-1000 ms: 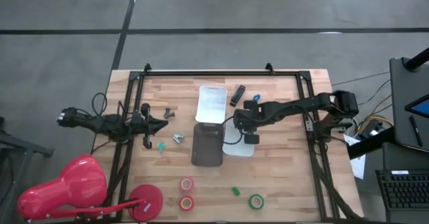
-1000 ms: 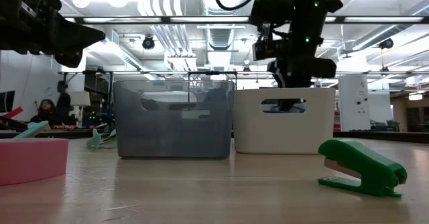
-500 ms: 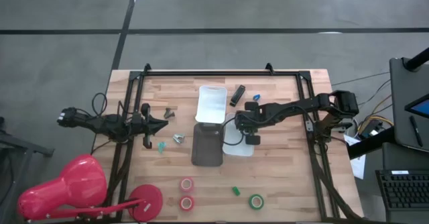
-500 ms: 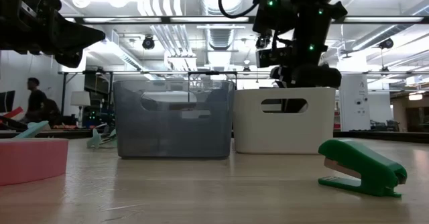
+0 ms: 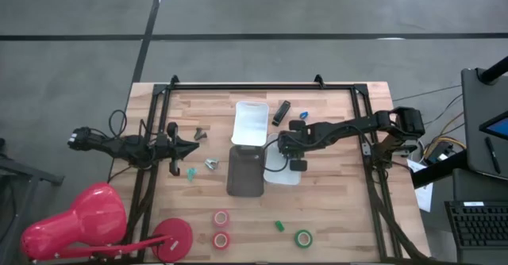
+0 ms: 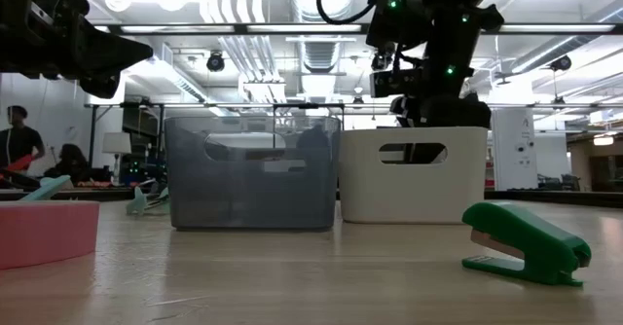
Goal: Pick and place Stapler, Stapler remover, tape
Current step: Put the green tape into the bottom white bin
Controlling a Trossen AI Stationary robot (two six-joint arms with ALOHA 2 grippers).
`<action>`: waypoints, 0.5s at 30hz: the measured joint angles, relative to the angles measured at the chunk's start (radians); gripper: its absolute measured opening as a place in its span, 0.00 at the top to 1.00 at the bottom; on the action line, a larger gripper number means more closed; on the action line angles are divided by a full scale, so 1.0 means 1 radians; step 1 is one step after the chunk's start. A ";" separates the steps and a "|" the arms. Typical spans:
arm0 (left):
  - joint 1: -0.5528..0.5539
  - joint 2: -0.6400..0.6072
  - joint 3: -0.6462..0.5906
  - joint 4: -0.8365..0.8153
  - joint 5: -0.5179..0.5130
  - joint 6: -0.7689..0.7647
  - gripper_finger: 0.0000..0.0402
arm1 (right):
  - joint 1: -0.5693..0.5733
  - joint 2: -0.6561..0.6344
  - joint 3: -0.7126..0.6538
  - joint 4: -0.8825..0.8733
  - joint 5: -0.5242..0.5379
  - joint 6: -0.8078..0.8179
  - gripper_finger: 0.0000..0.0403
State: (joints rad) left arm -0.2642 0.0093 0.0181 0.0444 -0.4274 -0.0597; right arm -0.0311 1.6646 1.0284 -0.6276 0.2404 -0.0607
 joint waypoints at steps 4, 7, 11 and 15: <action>0.000 0.000 0.000 0.000 0.000 0.000 0.94 | 0.000 -0.001 0.041 -0.025 0.000 0.001 0.67; 0.000 0.000 0.000 0.000 0.000 0.000 0.94 | 0.007 -0.002 0.086 -0.072 -0.001 0.001 0.66; 0.000 0.000 0.000 0.000 0.000 0.000 0.94 | 0.030 -0.003 0.149 -0.137 -0.005 0.028 0.64; 0.000 0.000 0.000 0.000 0.000 0.000 0.94 | 0.077 -0.003 0.199 -0.210 -0.050 0.083 0.64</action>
State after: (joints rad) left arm -0.2641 0.0093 0.0181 0.0444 -0.4274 -0.0597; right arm 0.0456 1.6619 1.2278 -0.8374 0.1909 0.0226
